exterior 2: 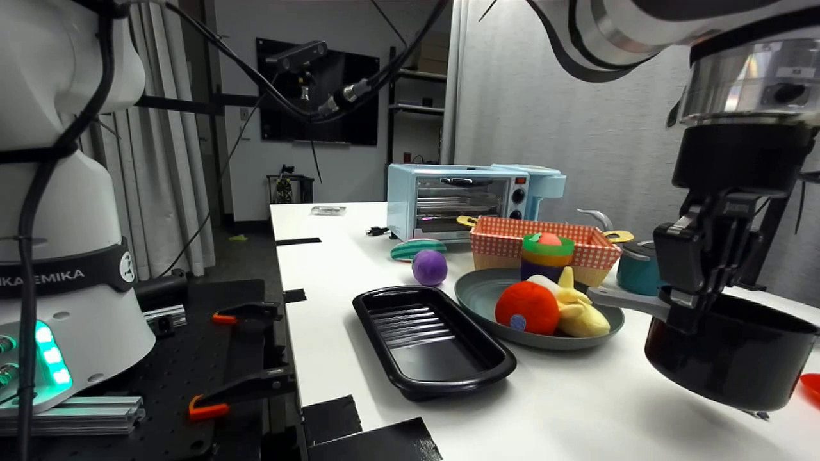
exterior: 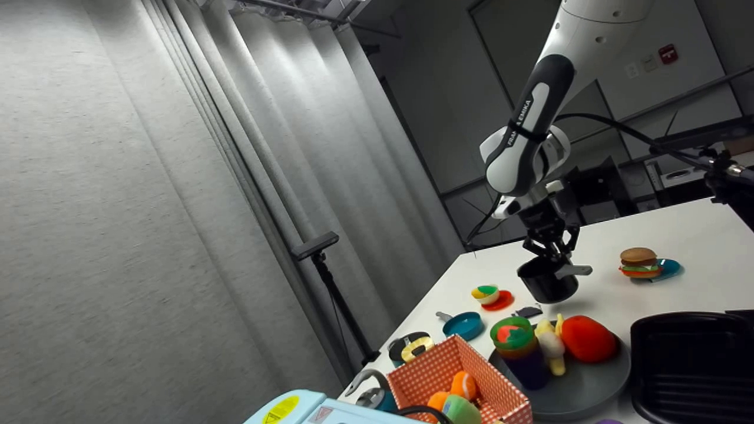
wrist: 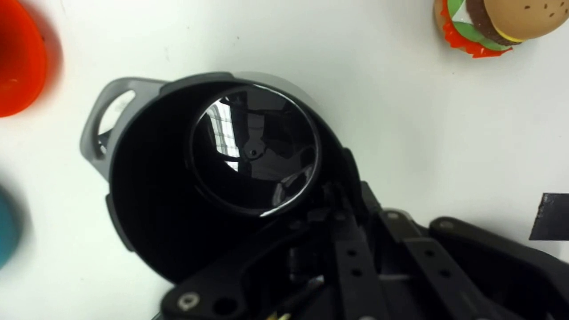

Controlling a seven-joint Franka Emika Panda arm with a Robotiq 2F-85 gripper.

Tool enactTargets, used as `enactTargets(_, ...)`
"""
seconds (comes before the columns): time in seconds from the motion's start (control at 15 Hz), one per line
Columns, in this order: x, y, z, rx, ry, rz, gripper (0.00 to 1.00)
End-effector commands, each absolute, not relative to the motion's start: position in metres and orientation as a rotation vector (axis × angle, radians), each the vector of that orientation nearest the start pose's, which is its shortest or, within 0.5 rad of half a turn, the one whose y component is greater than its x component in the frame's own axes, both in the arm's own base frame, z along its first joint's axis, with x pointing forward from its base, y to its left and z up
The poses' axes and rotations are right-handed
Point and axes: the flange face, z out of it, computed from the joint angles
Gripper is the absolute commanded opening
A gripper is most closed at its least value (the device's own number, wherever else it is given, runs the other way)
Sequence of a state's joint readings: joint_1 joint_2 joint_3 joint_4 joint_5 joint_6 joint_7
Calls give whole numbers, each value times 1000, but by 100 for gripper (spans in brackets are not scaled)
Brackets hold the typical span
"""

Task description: Turn the black pot around

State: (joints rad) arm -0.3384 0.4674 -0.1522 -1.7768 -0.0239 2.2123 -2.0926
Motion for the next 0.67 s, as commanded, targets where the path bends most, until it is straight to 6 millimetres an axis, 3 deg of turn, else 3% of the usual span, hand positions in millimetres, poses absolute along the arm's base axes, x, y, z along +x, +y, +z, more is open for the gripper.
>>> enactTargets(0.0, 579, -300, 285, 2173, 2242, -128, 2)
enactTargets(0.33, 575, -297, 270, 2207, 2220, -139, 2)
enactTargets(0.47, 573, -297, 268, 2220, 2211, -137, 35)
enactTargets(0.6, 571, -296, 268, 2231, 2204, -140, 49)
